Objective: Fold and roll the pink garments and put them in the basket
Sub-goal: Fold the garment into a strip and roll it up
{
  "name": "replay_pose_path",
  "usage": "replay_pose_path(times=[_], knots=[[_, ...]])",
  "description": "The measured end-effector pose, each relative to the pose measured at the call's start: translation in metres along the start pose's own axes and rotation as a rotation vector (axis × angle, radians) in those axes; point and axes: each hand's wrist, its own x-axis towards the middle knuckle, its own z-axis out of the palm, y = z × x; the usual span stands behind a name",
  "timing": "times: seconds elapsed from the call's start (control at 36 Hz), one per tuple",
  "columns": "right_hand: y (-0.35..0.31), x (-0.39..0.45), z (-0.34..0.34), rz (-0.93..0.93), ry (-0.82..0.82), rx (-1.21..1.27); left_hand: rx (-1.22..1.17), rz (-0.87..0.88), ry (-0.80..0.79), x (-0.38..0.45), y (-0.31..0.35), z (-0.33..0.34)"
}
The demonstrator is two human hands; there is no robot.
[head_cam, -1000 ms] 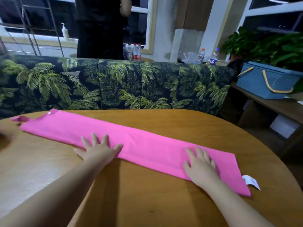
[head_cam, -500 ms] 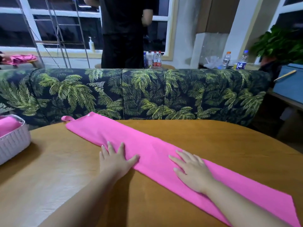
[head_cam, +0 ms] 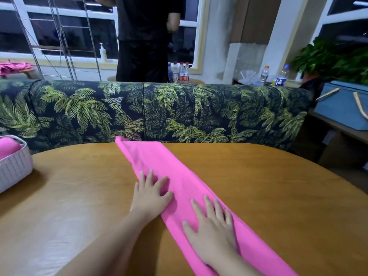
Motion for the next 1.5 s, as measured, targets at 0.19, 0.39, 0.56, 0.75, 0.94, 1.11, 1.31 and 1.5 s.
replay_pose_path(times=[0.19, 0.39, 0.56, 0.75, 0.94, 1.11, 1.31, 1.5], knots=[[-0.035, -0.036, 0.011, 0.044, -0.004, -0.004, 0.033, 0.028, -0.035, -0.077, 0.022, 0.014], [-0.004, -0.026, -0.007, -0.119, -0.006, 0.057, 0.027, -0.073, -0.02, -0.096, 0.02, 0.017], [0.04, -0.002, -0.013, -0.232, -0.055, 0.051, 0.035, -0.061, -0.001, -0.08, 0.019, 0.02], [0.029, 0.028, -0.002, -0.176, 0.001, 0.103, 0.055, 0.025, -0.043, -0.037, 0.007, 0.011], [0.0, 0.053, 0.003, -0.028, 0.073, 0.153, 0.104, 0.15, -0.064, 0.025, -0.01, 0.001], [-0.025, 0.066, 0.006, -0.003, 0.127, 0.178, 0.193, 0.1, -0.081, 0.049, -0.01, -0.013], [-0.02, 0.027, 0.008, -0.247, 0.035, 0.026, 0.297, 0.319, -0.056, -0.031, -0.006, 0.006], [-0.002, -0.053, 0.011, -0.429, -0.05, -0.043, 0.411, 0.6, 0.076, -0.121, -0.02, 0.015]])
